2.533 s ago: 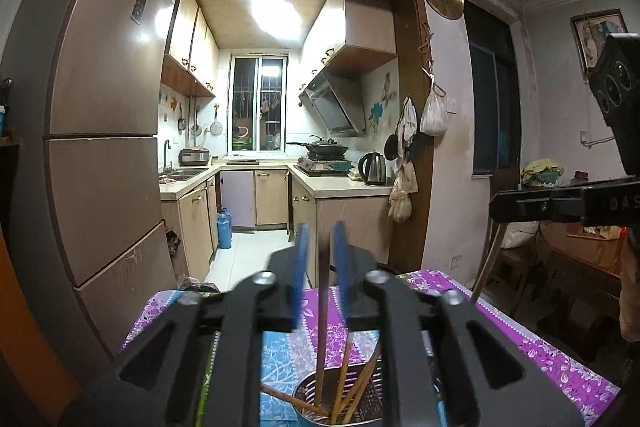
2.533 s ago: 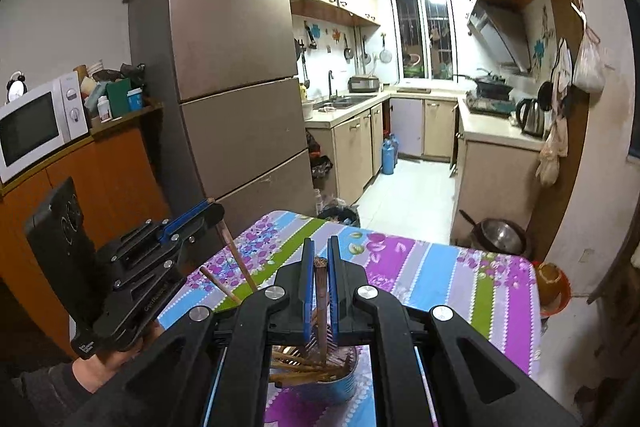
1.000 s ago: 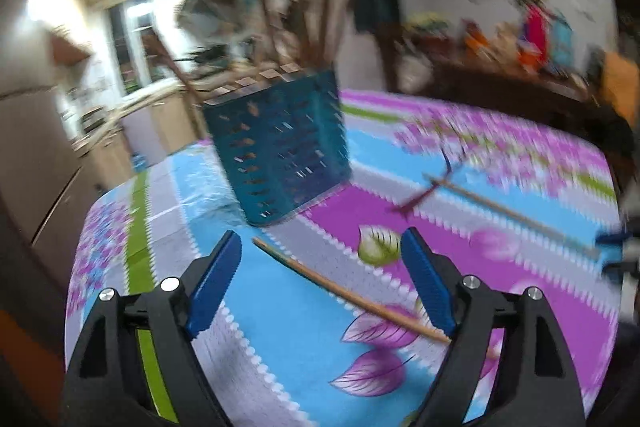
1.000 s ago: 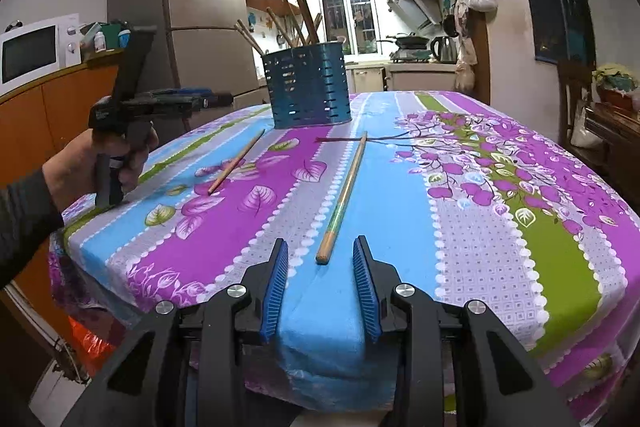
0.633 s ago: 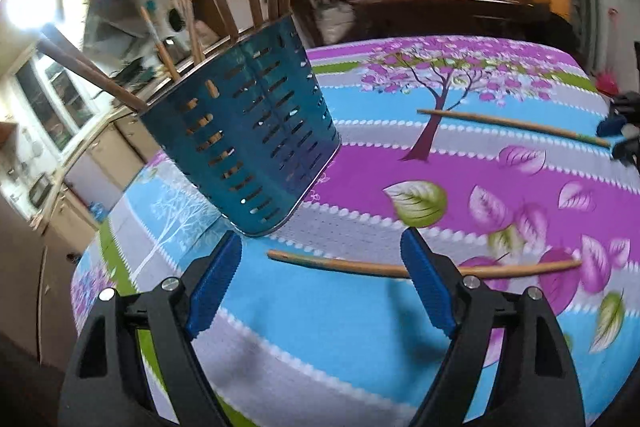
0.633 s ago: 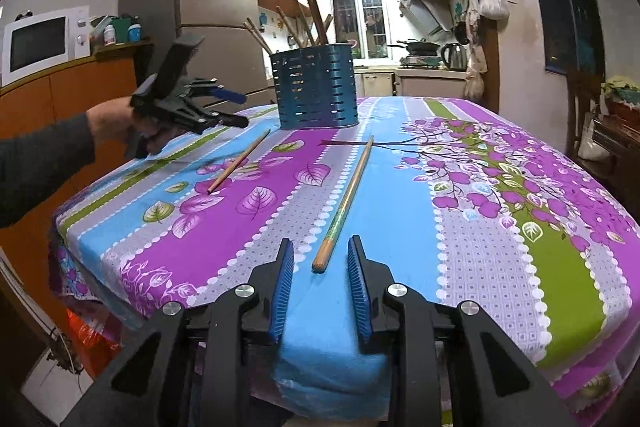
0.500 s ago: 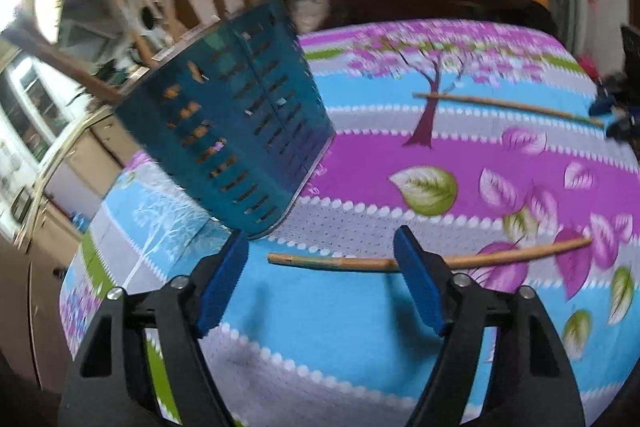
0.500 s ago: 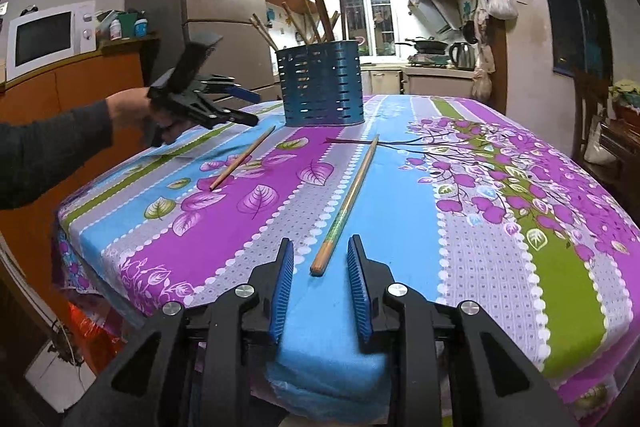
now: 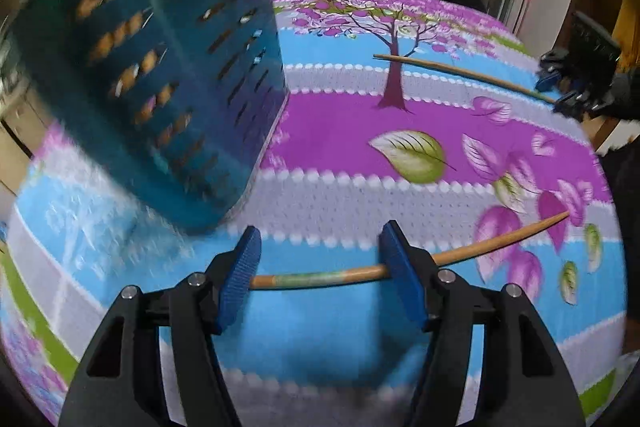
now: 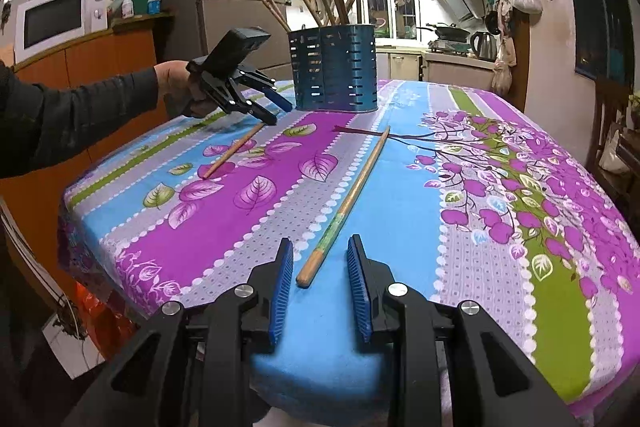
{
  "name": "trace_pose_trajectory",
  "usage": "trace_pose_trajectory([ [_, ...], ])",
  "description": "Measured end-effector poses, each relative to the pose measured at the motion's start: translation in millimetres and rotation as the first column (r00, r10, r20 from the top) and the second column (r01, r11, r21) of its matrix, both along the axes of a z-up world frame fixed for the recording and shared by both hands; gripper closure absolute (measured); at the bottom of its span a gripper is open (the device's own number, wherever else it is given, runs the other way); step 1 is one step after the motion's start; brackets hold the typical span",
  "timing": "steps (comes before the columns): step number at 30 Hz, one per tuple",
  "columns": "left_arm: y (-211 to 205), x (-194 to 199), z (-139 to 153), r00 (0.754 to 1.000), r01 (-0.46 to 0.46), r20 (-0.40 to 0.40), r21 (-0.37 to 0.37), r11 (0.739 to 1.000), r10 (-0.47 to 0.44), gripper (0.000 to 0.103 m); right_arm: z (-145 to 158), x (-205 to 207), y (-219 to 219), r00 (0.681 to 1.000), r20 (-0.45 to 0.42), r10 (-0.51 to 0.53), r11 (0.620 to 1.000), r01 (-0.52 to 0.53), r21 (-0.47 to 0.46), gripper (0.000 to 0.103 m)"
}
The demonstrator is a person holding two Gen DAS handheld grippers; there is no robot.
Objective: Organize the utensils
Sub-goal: 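Close the left gripper on a chopstick lying on the tablecloth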
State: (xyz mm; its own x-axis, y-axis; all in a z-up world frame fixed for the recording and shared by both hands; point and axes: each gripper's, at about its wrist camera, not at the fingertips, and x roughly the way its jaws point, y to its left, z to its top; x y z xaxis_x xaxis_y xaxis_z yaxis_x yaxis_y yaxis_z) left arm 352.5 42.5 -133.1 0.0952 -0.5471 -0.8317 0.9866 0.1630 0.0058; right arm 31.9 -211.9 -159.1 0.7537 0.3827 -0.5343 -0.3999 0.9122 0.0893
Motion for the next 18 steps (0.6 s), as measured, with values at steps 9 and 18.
trace_pose_trajectory([
  [9, 62.0, -47.5, -1.9, 0.992, -0.124, -0.005, 0.073, 0.99, 0.125, 0.034, 1.3, -1.4, -2.1, 1.0, -0.003, 0.025, 0.999, -0.025, -0.029, 0.073],
  [18, 115.2, -121.3, -5.0, 0.974, -0.215, 0.064, -0.037, 0.976, 0.217, 0.033, -1.3, -4.6, -9.8, 1.0, 0.013, -0.004, 1.0, 0.004, 0.008, 0.073],
])
